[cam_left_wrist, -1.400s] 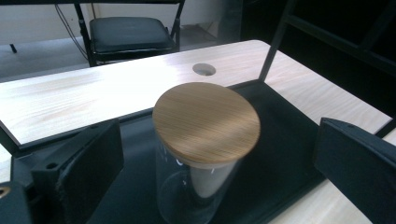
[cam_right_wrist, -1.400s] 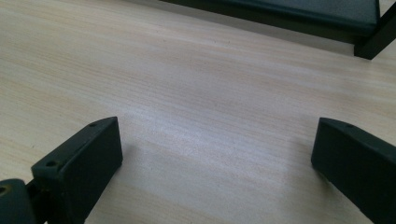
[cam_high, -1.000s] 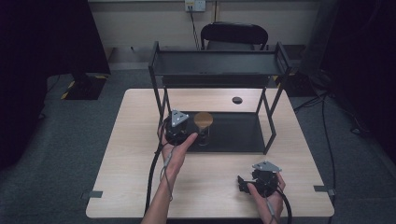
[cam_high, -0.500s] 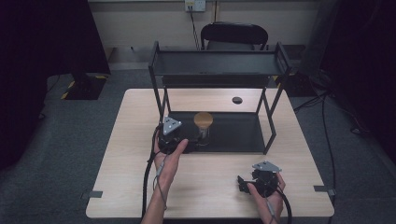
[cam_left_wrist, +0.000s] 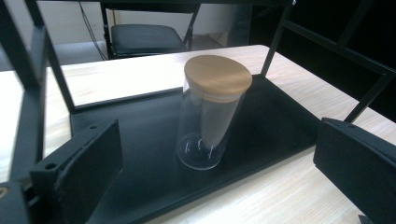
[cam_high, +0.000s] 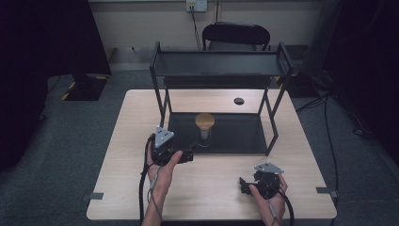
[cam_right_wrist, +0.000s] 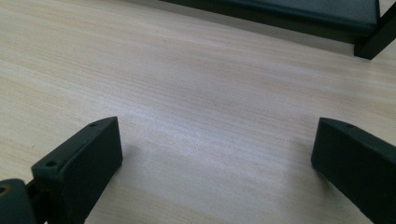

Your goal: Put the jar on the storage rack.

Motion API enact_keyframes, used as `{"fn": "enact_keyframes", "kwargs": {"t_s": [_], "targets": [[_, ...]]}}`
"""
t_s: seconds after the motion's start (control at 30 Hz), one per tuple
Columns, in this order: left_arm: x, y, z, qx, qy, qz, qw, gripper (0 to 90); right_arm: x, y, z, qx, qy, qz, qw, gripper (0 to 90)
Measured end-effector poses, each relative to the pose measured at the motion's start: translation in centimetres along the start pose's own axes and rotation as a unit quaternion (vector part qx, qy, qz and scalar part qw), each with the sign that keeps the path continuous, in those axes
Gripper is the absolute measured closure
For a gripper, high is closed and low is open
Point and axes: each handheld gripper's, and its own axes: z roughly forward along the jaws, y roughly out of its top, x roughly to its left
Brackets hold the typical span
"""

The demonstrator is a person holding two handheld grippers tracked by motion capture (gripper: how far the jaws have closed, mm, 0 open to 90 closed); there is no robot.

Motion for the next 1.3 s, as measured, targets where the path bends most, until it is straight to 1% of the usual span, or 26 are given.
{"fn": "enact_keyframes", "kwargs": {"t_s": [0.13,0.37,0.47,0.67,0.77,0.87,0.93,1.07,1.1,1.3], "targets": [[-0.2,-0.8,-0.7,-0.001,0.006,0.006,1.0,1.1,0.0,0.0,0.0,0.0,0.0,0.0,1.0,0.9],[0.0,-2.5,-1.6,0.004,0.007,0.0,1.0,1.1,0.0,0.0,0.0,0.0,0.0,0.0,1.0,0.9],[0.1,-3.2,-2.1,0.005,0.01,0.001,0.9999,1.1,0.0,0.0,0.0,0.0,0.0,0.0,1.0,0.9],[0.9,-5.1,-2.8,0.012,0.023,-0.016,0.9995,1.3,0.0,0.0,0.0,0.0,0.0,0.0,1.0,0.9],[1.3,-6.1,-3.0,0.023,0.031,-0.018,0.9991,1.5,0.0,0.0,0.0,0.0,0.0,0.0,1.0,0.9],[1.7,-7.2,-3.0,0.036,0.036,-0.025,0.9984,1.6,0.0,0.0,0.0,0.0,0.0,0.0,1.0,0.9],[1.9,-8.0,-2.9,0.05,0.042,-0.031,0.9974,1.9,0.0,0.0,0.0,0.0,0.0,0.0,1.0,0.9],[2.3,-9.3,-2.6,0.069,0.049,-0.043,0.9955,2.3,0.0,0.0,0.0,0.0,0.0,0.0,1.0,0.9],[2.4,-9.6,-2.5,0.074,0.054,-0.042,0.9949,2.3,0.0,0.0,0.0,0.0,0.0,0.0,1.0,0.9],[2.7,-10.9,-2.1,0.095,0.06,-0.046,0.9926,2.5,0.0,0.0,0.0,0.0,0.0,0.0,1.0,0.9]]}}
